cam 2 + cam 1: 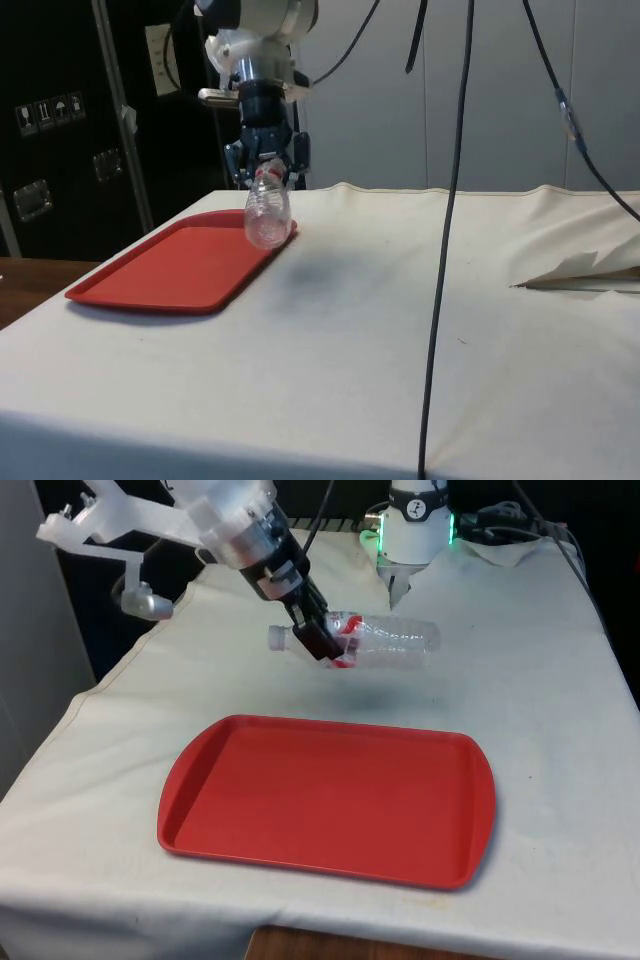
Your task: Place the bottle upright on the tray.
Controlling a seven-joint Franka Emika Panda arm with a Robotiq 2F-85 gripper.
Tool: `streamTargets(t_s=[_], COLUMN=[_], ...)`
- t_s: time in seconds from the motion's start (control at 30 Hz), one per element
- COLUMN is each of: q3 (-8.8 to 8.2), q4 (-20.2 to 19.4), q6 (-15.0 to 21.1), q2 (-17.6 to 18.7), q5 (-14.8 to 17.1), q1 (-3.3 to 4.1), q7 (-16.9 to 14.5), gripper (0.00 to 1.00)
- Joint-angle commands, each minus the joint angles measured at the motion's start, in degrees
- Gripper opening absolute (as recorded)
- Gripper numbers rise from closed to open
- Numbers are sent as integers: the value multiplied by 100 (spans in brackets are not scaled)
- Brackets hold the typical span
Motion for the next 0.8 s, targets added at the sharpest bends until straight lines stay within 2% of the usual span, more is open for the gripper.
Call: streamTargets(t_s=[0.0,0.3,0.33,0.37,0.57,0.6,0.77], q3=[-23,-29,-6,-29,-23,-11,-29], q4=[34,281,235,298,441,401,561], q6=[40,103,63,115,195,166,264], q2=[0,23,6,23,46,23,80], q5=[-29,-160,-143,-178,-258,-246,-315], q1=[29,40,17,40,52,34,63], q7=[74,435,367,470,710,653,922], gripper=[14,14,14,14,14,14,14])
